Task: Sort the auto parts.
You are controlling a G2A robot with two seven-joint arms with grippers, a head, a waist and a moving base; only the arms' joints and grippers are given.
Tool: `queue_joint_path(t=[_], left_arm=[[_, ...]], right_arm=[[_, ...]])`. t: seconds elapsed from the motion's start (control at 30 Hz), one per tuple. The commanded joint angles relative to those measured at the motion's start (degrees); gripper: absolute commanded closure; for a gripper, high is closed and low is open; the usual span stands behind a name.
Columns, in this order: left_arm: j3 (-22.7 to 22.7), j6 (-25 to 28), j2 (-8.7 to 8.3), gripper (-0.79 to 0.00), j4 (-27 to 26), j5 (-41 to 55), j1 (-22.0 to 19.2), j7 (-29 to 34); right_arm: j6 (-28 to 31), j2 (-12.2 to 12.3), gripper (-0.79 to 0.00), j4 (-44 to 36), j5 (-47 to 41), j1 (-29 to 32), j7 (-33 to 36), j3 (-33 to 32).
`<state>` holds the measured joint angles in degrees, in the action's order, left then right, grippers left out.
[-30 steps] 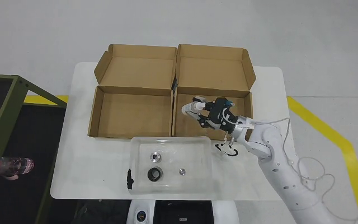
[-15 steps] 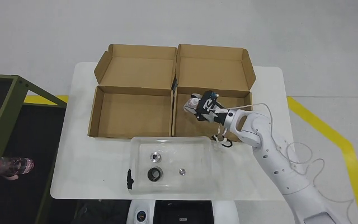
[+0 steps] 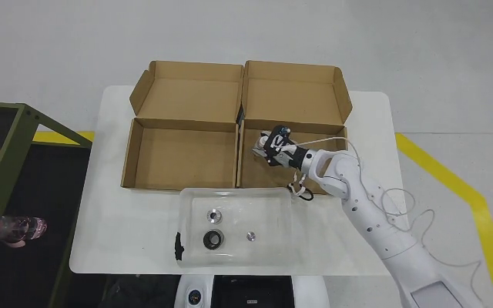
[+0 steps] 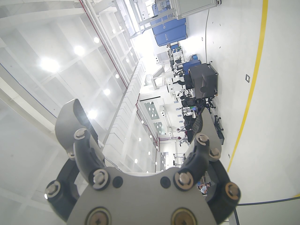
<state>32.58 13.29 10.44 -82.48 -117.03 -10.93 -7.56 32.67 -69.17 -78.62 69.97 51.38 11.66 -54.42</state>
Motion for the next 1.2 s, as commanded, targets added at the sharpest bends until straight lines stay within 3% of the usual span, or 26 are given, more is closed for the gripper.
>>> queue_joint_path(t=[0.0,0.1,0.13,0.17,0.27,0.57,0.67,1.17], left_arm=[[0.0,0.0,0.0,-0.785,0.0,0.0,0.0,0.0],[0.0,0.0,0.0,-0.785,0.0,0.0,0.0,0.0],[0.0,0.0,0.0,-0.785,0.0,0.0,0.0,0.0],[0.0,0.0,0.0,-0.785,0.0,0.0,0.0,0.0],[0.0,0.0,0.0,-0.785,0.0,0.0,0.0,0.0],[0.0,0.0,0.0,-0.785,0.0,0.0,0.0,0.0],[0.0,0.0,0.0,-0.785,0.0,0.0,0.0,0.0],[0.0,0.0,0.0,-0.785,0.0,0.0,0.0,0.0]], right_arm=[[0.02,-0.11,-0.332,0.2,-0.11,-0.11,0.25,0.17],[0.58,-0.25,-0.379,0.42,-0.48,-0.38,0.48,0.35],[0.63,-0.27,-0.468,0.29,-0.48,-0.43,0.57,0.34],[0.64,-0.27,-0.622,-0.08,-0.53,-0.43,0.63,0.22],[0.89,-0.13,-0.742,-1.15,-0.09,-0.21,0.73,-0.41],[3.27,0.97,-0.748,-8.99,1.76,2.27,1.09,-3.83],[3.97,1.28,-0.785,-12.27,1.25,3.35,1.67,-4.92],[12.38,2.83,-0.785,-27.37,-1.1,8.96,11.19,-6.21]])
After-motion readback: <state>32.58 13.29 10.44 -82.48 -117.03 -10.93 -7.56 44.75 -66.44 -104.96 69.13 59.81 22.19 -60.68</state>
